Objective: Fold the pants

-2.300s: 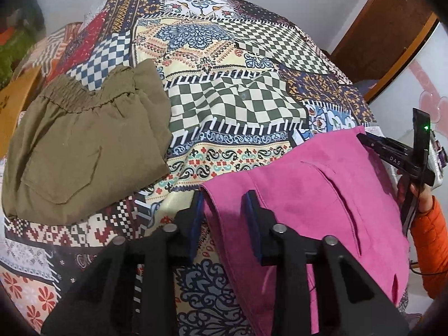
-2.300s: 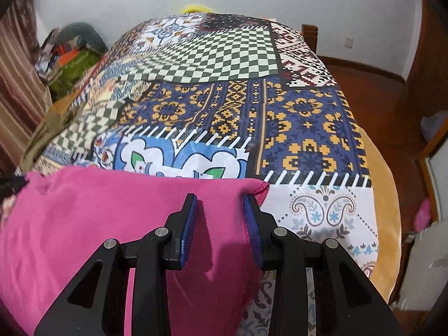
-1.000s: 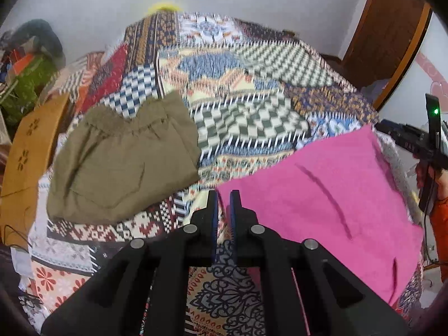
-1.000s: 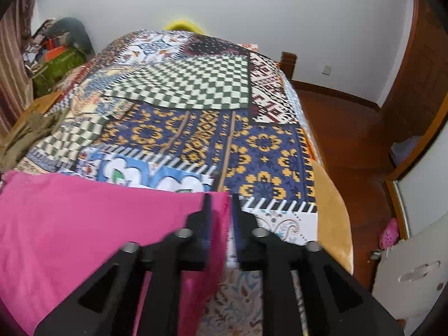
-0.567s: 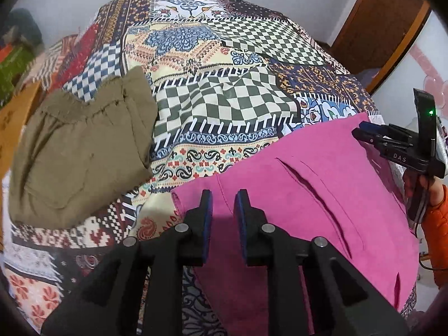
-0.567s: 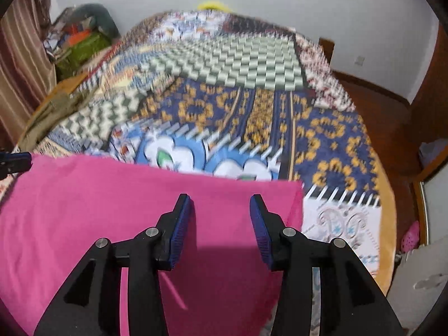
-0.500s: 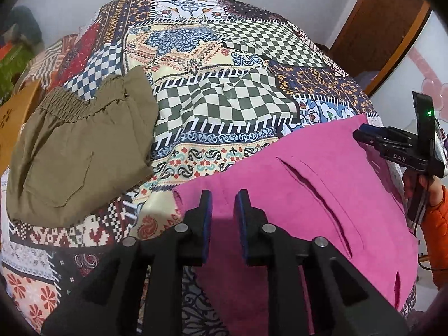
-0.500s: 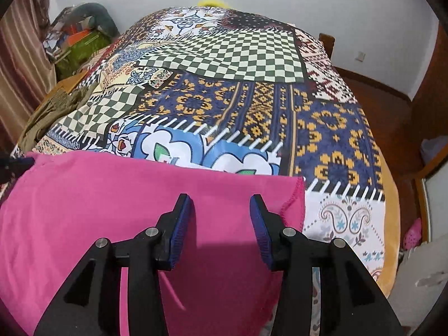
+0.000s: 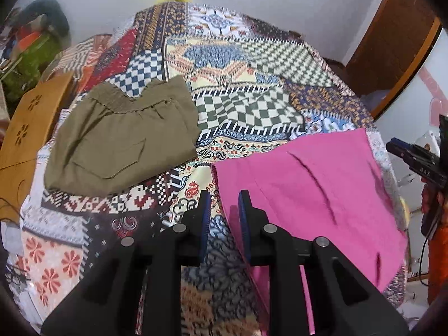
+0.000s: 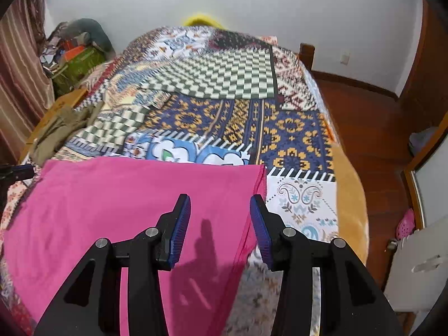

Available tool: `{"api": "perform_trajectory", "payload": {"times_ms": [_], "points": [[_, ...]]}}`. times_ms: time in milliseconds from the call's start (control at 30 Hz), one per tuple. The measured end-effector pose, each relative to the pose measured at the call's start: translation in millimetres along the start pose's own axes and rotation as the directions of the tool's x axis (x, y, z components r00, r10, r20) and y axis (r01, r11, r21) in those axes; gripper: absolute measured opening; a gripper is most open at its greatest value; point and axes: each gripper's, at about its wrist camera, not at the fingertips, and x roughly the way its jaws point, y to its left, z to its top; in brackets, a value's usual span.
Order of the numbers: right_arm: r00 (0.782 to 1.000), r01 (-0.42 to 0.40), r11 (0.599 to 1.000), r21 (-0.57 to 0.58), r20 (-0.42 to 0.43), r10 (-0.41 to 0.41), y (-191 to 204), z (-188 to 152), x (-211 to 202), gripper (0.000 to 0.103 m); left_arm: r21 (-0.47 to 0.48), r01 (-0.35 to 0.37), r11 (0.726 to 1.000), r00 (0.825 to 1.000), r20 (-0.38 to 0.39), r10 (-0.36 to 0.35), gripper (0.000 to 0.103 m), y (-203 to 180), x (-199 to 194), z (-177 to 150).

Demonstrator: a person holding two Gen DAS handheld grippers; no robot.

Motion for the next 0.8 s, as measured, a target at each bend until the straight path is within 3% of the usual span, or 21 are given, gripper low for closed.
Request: {"api": "perform_trajectory", "payload": {"times_ms": [267, 433, 567, 800], "points": [[0.992, -0.062, 0.998, 0.000, 0.106, 0.062, 29.9, -12.7, -59.1, 0.041, -0.017, 0.007, 1.000, 0.997, 0.082, -0.006, 0.031, -7.9, -52.0, -20.6], [0.987, -0.086, 0.996, -0.023, 0.132, 0.088, 52.9, -20.6, -80.1, 0.041, -0.039, -0.011, 0.999, 0.993, 0.115, 0.015, 0.046, -9.1, -73.6, -39.0], [0.986, -0.103, 0.993, -0.052, 0.129, 0.109, 72.5, -31.3, -86.0, 0.042, -0.062, 0.027, 0.998, 0.993, 0.117, -0.020, 0.055, -10.5, -81.7, -53.1], [0.987, -0.136, 0.986, -0.099, 0.069, 0.143, 102.9, -48.7, -67.8, 0.042, -0.081, 0.083, 0.993, 0.996, 0.049, -0.079, 0.055, -19.5, -72.6, -80.9]]}}
